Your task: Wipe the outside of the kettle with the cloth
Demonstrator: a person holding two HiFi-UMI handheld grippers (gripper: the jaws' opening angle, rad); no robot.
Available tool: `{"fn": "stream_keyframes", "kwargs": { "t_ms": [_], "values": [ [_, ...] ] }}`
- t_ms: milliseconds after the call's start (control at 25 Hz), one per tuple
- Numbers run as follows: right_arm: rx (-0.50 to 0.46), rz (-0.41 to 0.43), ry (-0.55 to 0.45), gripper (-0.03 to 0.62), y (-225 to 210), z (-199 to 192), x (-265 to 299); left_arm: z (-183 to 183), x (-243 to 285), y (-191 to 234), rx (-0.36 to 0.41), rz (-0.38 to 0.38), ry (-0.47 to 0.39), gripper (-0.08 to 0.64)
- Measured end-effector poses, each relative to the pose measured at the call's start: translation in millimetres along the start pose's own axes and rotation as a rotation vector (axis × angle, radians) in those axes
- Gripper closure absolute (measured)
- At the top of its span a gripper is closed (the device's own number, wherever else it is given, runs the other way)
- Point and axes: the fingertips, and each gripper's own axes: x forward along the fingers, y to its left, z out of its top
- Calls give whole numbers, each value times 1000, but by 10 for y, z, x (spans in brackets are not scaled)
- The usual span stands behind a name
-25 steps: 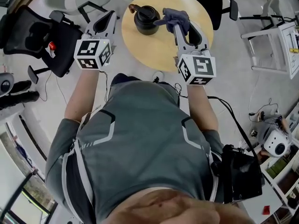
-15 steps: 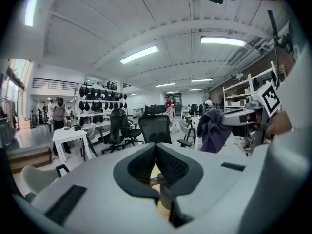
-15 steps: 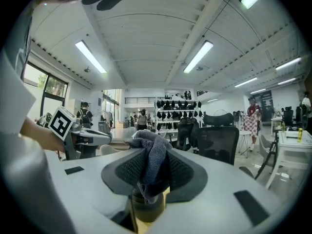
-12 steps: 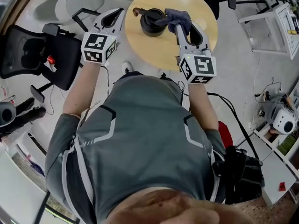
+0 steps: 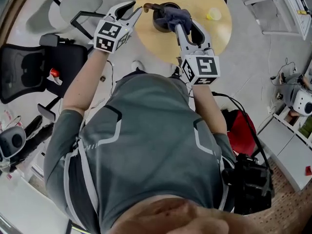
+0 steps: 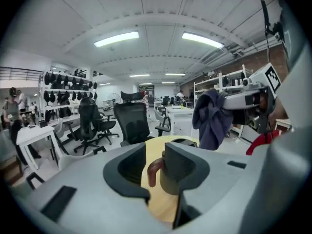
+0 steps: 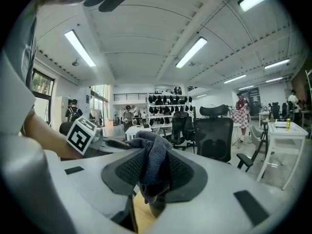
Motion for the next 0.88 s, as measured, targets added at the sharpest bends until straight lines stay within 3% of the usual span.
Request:
{"fn": "stream_keyframes", "kwargs": {
  "t_ms": [120, 240, 560, 880],
  "values": [
    [7, -3, 18, 459, 197, -149, 56, -167, 133, -21, 42, -69, 39, 413],
    [20, -14, 45, 459, 323, -323, 157, -261, 296, -37, 25, -142, 59, 413],
    [32, -15, 133, 459, 675, -919, 469, -579, 651, -79, 201, -217, 159, 413],
    [88, -73, 180, 459, 698, -1368, 798, -751, 784, -28, 260, -247, 200, 443]
  ]
}}
